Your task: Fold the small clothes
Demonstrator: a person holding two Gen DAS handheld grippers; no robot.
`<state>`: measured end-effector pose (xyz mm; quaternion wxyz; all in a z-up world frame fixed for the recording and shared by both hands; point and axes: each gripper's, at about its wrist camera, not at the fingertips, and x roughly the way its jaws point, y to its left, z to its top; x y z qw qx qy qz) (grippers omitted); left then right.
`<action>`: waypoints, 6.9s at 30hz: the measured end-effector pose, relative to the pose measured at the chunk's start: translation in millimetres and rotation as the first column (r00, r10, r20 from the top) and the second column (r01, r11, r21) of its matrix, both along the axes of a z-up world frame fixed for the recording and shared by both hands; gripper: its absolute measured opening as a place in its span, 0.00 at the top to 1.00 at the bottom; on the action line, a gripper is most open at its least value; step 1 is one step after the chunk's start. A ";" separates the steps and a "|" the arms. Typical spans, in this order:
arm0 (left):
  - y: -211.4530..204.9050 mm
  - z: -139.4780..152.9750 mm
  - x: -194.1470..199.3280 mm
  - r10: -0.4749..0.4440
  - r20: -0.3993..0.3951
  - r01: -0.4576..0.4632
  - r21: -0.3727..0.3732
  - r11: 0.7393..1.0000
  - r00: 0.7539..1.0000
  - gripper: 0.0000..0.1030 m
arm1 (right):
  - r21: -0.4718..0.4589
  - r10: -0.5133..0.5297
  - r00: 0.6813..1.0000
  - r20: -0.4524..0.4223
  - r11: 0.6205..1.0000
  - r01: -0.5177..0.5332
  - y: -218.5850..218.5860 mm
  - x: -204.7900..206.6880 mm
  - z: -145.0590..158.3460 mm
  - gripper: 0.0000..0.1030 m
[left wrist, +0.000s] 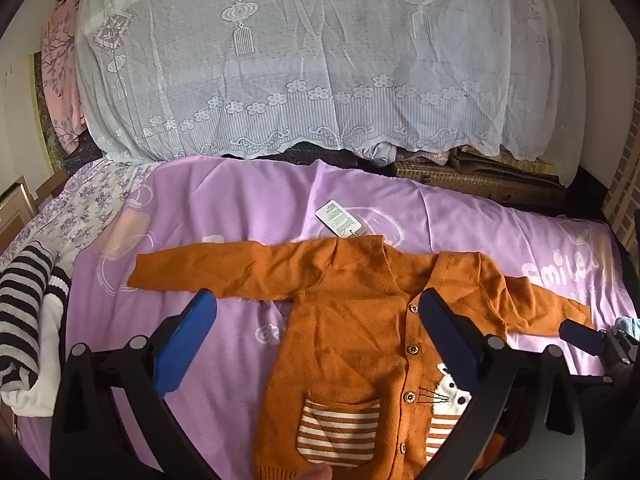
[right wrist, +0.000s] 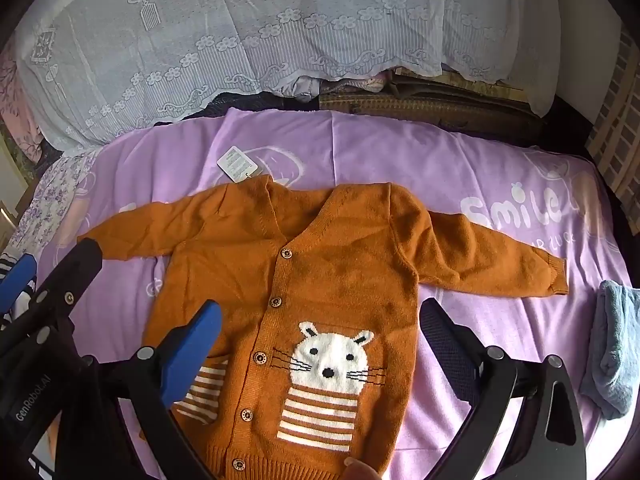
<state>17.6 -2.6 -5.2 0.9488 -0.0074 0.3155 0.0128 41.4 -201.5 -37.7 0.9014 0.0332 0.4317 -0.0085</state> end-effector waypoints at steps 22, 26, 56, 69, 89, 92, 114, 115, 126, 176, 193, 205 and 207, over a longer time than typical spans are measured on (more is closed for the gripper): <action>0.2 -1.2 -4.9 0.000 0.003 0.000 -0.003 1.000 1.000 0.04 | 0.001 0.001 1.000 0.001 1.000 -0.001 0.2 -1.3 1.4 0.03; 0.7 -2.5 -5.3 0.000 0.005 0.000 -0.003 1.000 1.000 0.04 | 0.002 0.001 1.000 0.002 1.000 -0.001 0.3 -1.4 1.2 0.03; 1.4 -3.7 -8.1 0.000 0.005 0.000 -0.005 1.000 1.000 0.04 | 0.005 0.004 1.000 0.013 1.000 -0.004 0.7 -3.9 6.3 0.03; 24.3 -42.3 21.7 0.004 -0.137 -0.008 -0.022 1.000 0.991 0.04 | 0.277 -0.045 0.998 0.040 0.960 0.032 -54.8 14.3 -14.2 0.03; 7.5 -175.9 64.6 -0.118 -0.427 0.079 -0.107 0.991 0.896 0.04 | 0.679 -0.102 0.990 -0.095 0.720 0.139 -154.9 6.8 -133.2 0.03; -5.1 -186.6 64.9 -0.082 -0.416 0.087 -0.006 0.996 0.906 0.04 | 0.677 -0.099 0.992 -0.074 0.726 0.123 -152.3 5.9 -141.5 0.03; -271.8 -160.0 150.7 -0.284 -0.364 0.341 0.101 0.935 0.887 0.04 | 0.680 -0.584 0.812 -0.019 0.588 0.438 -343.6 2.1 -147.4 0.05; -276.5 -175.9 156.2 -0.281 -0.401 0.344 0.092 0.935 0.872 0.04 | 0.682 -0.591 0.806 -0.019 0.582 0.443 -347.6 7.7 -149.5 0.05; -258.3 -189.2 159.2 -0.343 -0.322 0.356 -0.022 0.934 0.882 0.04 | 0.703 -0.648 0.762 -0.002 0.541 0.462 -374.3 12.7 -168.1 0.89; -114.0 -115.9 187.6 -0.225 -0.243 0.213 -0.073 0.974 0.944 0.04 | 0.436 -0.051 0.929 0.366 0.891 -0.122 -49.6 67.0 -7.6 0.87; -27.6 -159.1 214.5 -0.053 -0.292 0.053 -0.010 0.999 0.955 0.04 | 0.423 0.086 0.961 0.264 0.885 -0.195 33.9 123.2 -40.9 0.85; 19.5 -167.2 213.5 0.049 -0.315 -0.075 -0.072 0.995 0.948 0.04 | 0.534 0.169 0.955 0.242 0.799 -0.277 0.0 114.0 -45.3 0.52; 31.6 -157.5 206.7 0.077 -0.293 -0.113 -0.107 0.988 0.953 0.04 | 0.528 0.171 0.945 0.278 0.795 -0.299 -14.5 103.6 -33.8 0.51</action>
